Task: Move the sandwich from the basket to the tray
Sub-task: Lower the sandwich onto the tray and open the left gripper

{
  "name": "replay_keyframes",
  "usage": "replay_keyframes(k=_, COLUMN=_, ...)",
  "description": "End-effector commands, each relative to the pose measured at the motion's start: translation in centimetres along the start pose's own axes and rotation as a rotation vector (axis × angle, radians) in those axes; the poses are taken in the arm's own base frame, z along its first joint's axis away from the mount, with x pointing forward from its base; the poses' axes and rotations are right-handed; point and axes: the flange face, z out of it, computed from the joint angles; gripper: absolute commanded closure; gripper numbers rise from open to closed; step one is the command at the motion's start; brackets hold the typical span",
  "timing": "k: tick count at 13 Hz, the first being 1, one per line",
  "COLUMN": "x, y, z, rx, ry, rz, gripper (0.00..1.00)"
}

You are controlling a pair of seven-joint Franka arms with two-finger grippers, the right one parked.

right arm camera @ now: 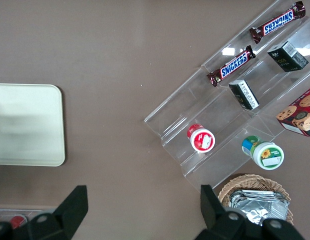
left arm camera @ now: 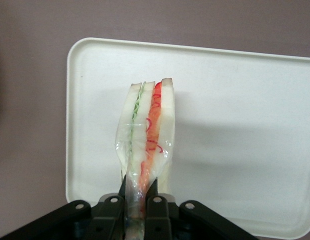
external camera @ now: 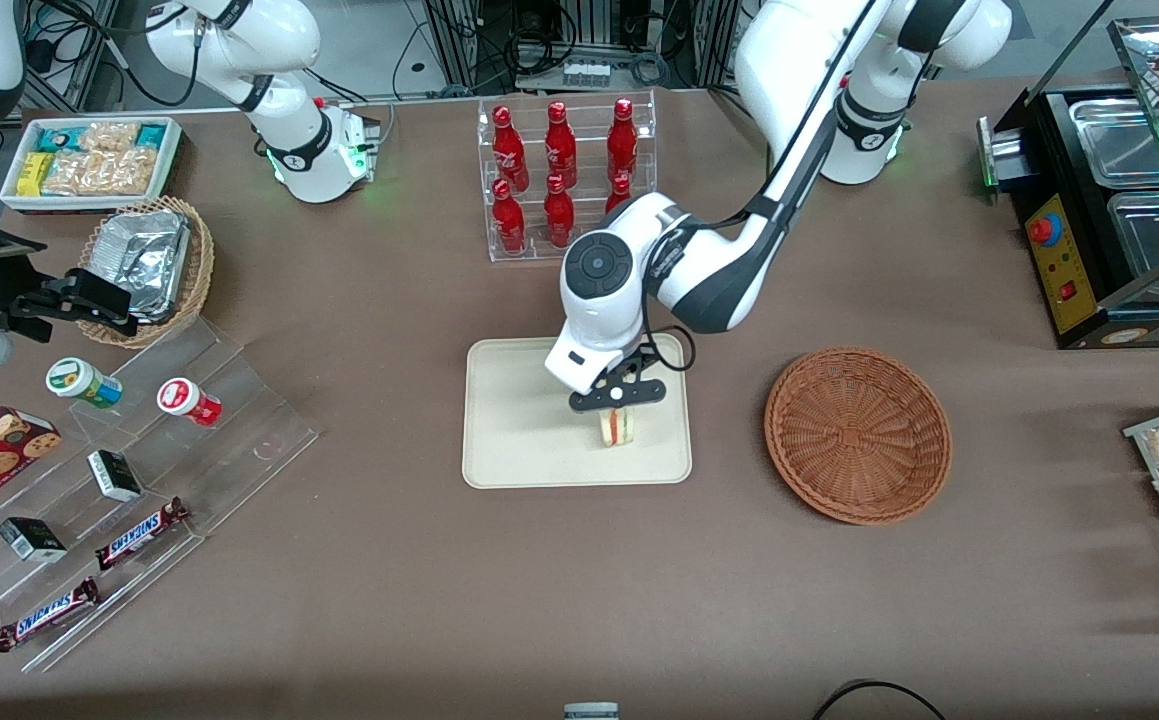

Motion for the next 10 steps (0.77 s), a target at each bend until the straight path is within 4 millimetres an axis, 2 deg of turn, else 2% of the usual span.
replay_keyframes(k=1, x=-0.3, y=1.5, z=1.6, rx=0.015, ry=0.028, rz=0.038, gripper=1.0)
replay_keyframes(k=10, x=-0.8, y=2.3, z=5.1, rx=0.024, ry=0.044, rz=0.066, gripper=1.0)
